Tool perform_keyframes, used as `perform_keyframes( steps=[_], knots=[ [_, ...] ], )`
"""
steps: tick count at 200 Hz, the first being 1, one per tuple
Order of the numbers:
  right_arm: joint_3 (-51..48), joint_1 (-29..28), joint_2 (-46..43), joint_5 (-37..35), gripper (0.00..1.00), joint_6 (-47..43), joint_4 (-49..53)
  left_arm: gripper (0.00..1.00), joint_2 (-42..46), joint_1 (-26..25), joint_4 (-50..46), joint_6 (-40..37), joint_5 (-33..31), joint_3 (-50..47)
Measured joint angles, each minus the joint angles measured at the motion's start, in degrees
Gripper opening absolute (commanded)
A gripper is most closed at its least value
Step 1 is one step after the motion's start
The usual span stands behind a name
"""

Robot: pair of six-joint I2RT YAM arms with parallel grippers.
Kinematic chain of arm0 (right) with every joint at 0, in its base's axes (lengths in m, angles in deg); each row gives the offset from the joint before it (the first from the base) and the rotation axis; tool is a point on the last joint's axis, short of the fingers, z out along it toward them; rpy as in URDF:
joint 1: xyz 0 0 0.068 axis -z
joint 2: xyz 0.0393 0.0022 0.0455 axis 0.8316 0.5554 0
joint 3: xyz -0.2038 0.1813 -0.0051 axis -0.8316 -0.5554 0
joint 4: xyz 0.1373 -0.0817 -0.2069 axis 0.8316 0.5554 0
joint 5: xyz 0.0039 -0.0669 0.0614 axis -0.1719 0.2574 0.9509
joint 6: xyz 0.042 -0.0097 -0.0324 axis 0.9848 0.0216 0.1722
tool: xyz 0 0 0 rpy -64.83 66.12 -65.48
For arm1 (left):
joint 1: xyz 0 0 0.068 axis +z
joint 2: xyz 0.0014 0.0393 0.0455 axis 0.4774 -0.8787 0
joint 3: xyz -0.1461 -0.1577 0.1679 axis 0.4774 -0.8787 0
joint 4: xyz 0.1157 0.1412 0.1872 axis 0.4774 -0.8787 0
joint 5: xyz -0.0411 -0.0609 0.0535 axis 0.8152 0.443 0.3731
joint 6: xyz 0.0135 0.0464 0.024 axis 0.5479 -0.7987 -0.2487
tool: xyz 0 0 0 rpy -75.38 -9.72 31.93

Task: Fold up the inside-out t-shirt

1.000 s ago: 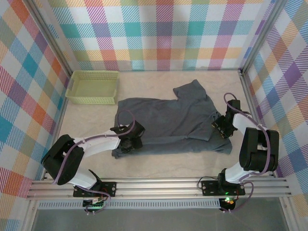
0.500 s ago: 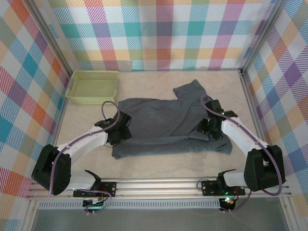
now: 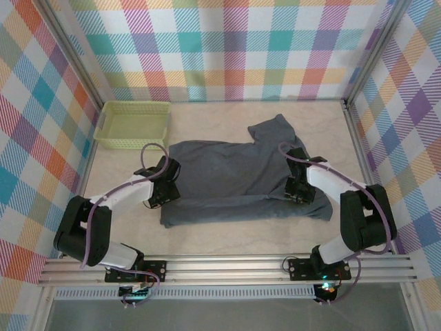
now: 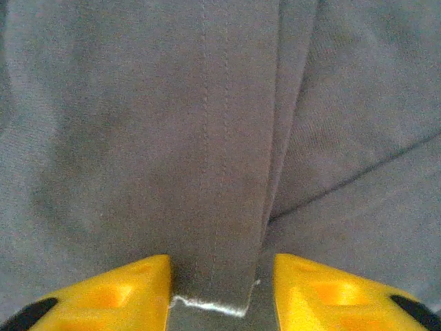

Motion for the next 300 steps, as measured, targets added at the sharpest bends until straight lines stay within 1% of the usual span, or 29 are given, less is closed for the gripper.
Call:
perform_keyframes(
  steps=[19,37,45,66,98,126,139,178,204,226,270,279,283,288,300],
  knots=[
    [0.5,0.0,0.2,-0.8,0.12,0.2,-0.7,0.51,-1.0,0.3,0.2,-0.8,0.6,0.0],
    [1.6,0.0,0.2,-1.9,0.03,0.4,-0.9,0.45,-1.0,0.3,1.0,-1.2,1.7,0.0],
    [2.3,0.0,0.2,-2.3,0.0,0.0,-1.1,0.42,-1.1,0.2,1.3,-1.2,2.1,0.0],
    [4.0,-0.2,0.3,-3.1,0.0,0.0,-1.4,0.32,-1.7,0.3,1.4,-1.4,2.7,0.0],
    [6.1,-0.7,0.3,-4.0,0.0,-0.1,-1.7,0.19,-3.3,0.2,1.5,-2.1,3.5,0.0],
    [8.1,-0.9,0.3,-4.2,0.0,-0.4,-1.7,0.04,-3.4,0.3,1.4,-2.1,3.5,0.5],
    [9.1,-1.0,0.3,-4.2,0.0,-1.0,-1.6,0.0,-3.6,0.3,1.0,-2.1,3.3,1.2],
    [15.6,-2.2,0.9,-4.2,0.0,-3.8,-1.2,0.0,-3.6,0.5,1.0,-2.1,1.8,2.7],
    [21.2,-3.4,3.5,-3.9,0.0,-6.3,-2.0,0.0,-2.6,1.0,0.9,-1.9,0.6,2.7],
    [25.3,-4.2,7.5,-3.5,0.0,-8.0,-2.6,0.0,-1.7,1.0,0.7,-1.5,-0.2,2.7],
    [32.2,-5.5,18.3,-2.8,0.0,-10.5,-3.3,0.0,-0.9,1.0,0.3,-0.3,-1.7,1.2],
    [33.4,-5.8,20.2,-2.8,0.0,-10.8,-3.2,0.05,-0.9,1.0,0.0,-0.1,-1.7,0.9],
    [34.1,-5.9,21.1,-2.6,0.0,-11.1,-3.2,0.09,-0.9,1.0,-0.1,0.0,-1.8,0.8],
    [34.8,-6.1,22.1,-2.5,0.05,-11.4,-3.2,0.15,-0.9,1.0,-0.2,0.0,-1.8,0.7],
    [36.3,-6.5,23.9,-2.4,0.24,-12.0,-2.9,0.27,-0.9,1.0,-0.5,0.6,-2.0,0.6]
  ],
)
